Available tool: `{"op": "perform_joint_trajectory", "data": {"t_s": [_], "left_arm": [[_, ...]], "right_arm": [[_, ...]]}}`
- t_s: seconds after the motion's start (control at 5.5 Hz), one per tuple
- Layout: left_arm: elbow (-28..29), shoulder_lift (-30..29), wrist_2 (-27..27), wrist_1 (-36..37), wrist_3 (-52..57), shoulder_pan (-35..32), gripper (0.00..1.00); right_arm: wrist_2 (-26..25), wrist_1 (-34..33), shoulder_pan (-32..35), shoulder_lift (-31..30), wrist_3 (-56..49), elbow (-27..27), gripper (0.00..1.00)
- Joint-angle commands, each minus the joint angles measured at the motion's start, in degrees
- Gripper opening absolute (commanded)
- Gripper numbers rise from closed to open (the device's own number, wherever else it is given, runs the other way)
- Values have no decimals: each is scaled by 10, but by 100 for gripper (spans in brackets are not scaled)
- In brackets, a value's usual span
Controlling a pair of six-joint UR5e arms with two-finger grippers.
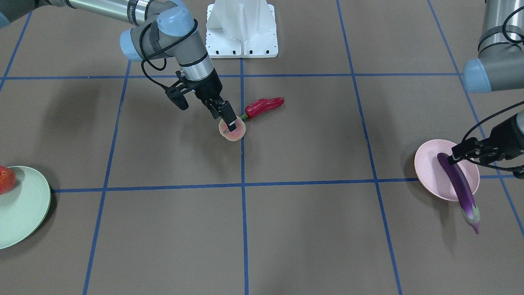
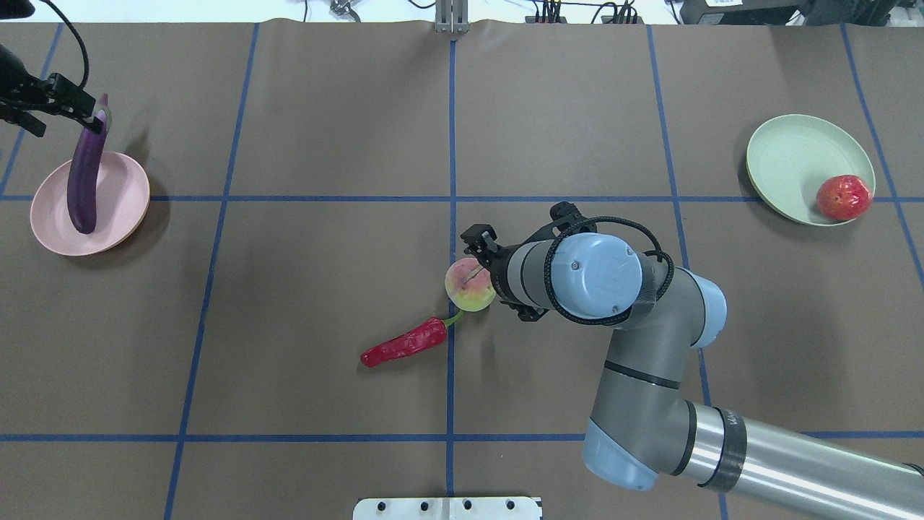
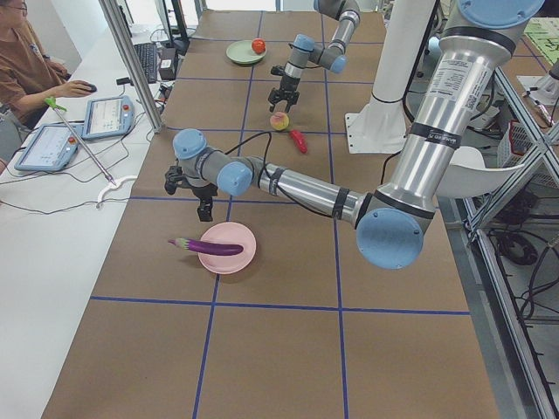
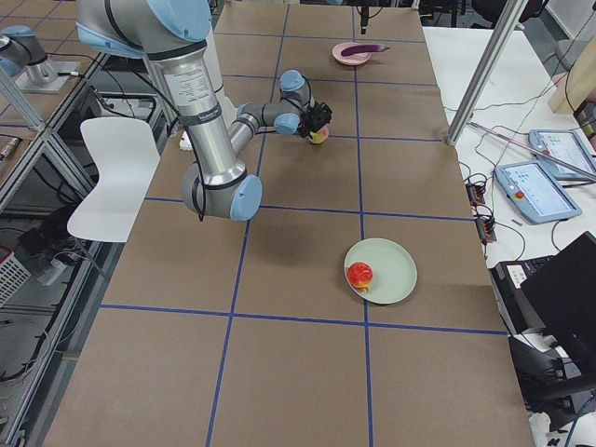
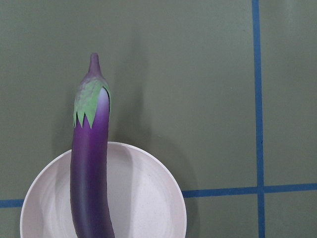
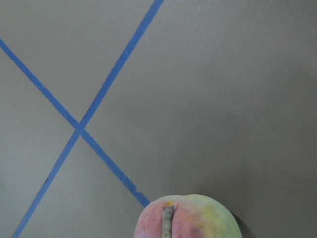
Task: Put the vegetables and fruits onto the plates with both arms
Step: 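Grasp the pink-yellow peach with the right gripper while the left gripper releases the eggplant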
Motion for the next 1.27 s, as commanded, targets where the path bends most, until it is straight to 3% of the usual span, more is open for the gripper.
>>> {"op": "perform_joint_trajectory", "data": {"t_s": [0.0, 0.18, 0.36, 0.55, 0.73, 0.91, 1.09], "left_arm": [[-8, 4, 1, 0, -8, 0, 100], [-16, 7, 2, -1, -9, -1, 100], [-23, 7, 2, 0, -25, 2, 100], [-47, -7, -5, -4, -118, 18, 100], [-92, -17, -1, -2, -212, 67, 100], [-123, -63, 17, -3, -382, 148, 100], [-140, -89, 83, -2, -473, 230, 100]], "right_arm": [[-3, 10, -6, 2, 8, -15, 100], [-4, 10, -9, 15, 10, -34, 99], [-4, 11, -12, 21, 12, -39, 35], [0, 6, -12, 21, 2, -30, 0], [22, -14, 32, 13, -41, 10, 0], [102, -65, 108, 11, -138, 22, 0], [162, -68, 176, -13, -229, 20, 0]]}}
